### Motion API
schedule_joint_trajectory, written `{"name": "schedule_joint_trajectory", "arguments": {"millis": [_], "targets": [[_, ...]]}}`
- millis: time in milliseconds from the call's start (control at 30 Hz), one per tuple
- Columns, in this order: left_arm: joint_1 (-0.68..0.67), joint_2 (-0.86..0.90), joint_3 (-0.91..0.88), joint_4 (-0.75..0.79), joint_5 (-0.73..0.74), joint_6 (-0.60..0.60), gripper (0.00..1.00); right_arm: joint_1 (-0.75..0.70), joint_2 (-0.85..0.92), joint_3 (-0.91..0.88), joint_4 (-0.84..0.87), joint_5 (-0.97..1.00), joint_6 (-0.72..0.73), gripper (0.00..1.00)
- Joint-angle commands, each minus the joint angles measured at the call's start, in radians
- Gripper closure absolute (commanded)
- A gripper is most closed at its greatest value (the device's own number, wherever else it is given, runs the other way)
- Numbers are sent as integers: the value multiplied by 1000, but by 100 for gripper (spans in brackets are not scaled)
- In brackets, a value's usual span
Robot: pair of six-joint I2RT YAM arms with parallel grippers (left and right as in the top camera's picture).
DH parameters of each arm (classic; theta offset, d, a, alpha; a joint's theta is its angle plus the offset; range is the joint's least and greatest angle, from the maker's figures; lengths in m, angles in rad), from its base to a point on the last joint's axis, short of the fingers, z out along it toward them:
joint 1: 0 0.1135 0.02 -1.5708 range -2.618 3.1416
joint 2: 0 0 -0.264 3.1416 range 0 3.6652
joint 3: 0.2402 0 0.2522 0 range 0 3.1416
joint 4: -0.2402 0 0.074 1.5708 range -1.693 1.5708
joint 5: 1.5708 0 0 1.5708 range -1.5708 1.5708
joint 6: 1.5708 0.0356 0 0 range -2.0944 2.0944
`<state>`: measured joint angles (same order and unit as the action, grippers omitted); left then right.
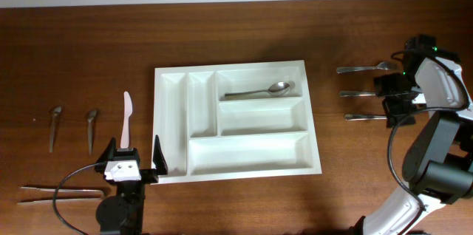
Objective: Pack container
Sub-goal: 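Release the spoon into the upper long compartment, return right, then lower the right gripper onto the next silver spoon and grasp it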
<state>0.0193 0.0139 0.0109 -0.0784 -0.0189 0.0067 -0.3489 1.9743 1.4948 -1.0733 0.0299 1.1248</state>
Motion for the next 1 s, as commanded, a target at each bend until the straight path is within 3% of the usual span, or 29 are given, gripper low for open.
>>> {"name": "schedule_joint_trajectory", "arguments": {"millis": [0,433,967], "targets": [[6,-8,-2,-5,-3,12,1,-19,14,-2,33,11,-108,1],[6,-8,-2,-5,-4,12,1,-29,15,-110,122,13,-99,1],[6,-8,-2,-5,-4,12,1,-84,19,-111,121,76,-135,3]]}}
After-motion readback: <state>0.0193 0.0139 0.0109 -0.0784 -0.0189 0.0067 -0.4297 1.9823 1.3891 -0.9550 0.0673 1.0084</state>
